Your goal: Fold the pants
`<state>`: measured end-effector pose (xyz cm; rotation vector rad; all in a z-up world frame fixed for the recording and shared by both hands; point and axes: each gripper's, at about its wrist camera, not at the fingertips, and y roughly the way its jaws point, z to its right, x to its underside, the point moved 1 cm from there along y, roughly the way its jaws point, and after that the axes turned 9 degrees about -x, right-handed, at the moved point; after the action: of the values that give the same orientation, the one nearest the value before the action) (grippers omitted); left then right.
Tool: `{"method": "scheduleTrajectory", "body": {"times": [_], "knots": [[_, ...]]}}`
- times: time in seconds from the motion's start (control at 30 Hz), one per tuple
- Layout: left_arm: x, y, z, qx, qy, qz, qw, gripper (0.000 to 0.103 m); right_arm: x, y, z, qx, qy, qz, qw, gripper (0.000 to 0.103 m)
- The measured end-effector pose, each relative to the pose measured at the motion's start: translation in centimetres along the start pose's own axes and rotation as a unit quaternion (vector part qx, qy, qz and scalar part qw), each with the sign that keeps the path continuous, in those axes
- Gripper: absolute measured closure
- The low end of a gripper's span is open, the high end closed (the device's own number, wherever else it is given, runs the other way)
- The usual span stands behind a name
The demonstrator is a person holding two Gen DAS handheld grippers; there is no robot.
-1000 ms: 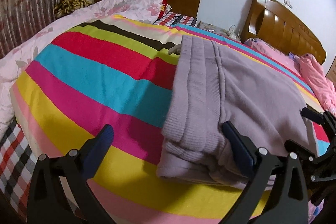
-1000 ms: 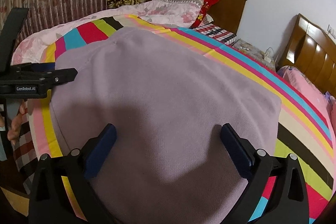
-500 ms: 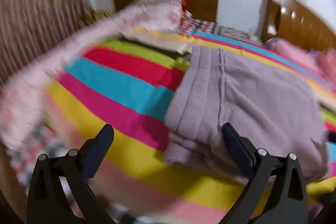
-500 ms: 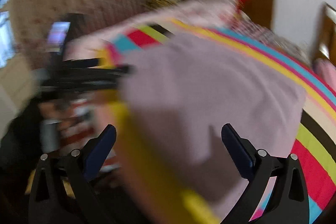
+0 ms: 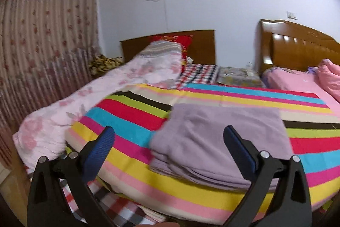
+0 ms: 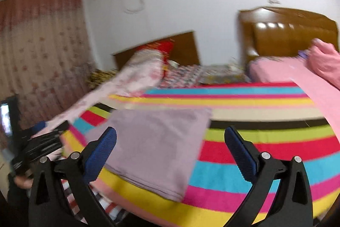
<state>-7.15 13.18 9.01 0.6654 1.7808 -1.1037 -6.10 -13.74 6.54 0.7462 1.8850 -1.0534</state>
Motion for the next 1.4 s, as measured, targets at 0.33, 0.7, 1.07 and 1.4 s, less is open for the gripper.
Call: {"method": "scheduleTrajectory", "body": {"times": [0.33,0.7,1.07,1.4], "knots": [[5.2,0.2,4.1,0.045,0.065,-0.059,0.9951,0.001,6.2,3.9,-0.1,0.04,0.024,-0.104,0.993,0.005],[6.9,1.2,3.1,0.049,0.054,-0.071,0.9948,0.001,6.5,4.1,-1.3,0.034,0.005,-0.102,0.994,0.005],[7.1,1.1,3.2,0.05,0.057,-0.073,0.9945,0.001,6.6,4.4,-1.9,0.025,-0.009,-0.108,0.994,0.005],[7.3,1.2,3.2,0.05,0.056,-0.073,0.9946,0.001,6.7,4.4,-2.1,0.022,-0.011,-0.11,0.994,0.005]]}}
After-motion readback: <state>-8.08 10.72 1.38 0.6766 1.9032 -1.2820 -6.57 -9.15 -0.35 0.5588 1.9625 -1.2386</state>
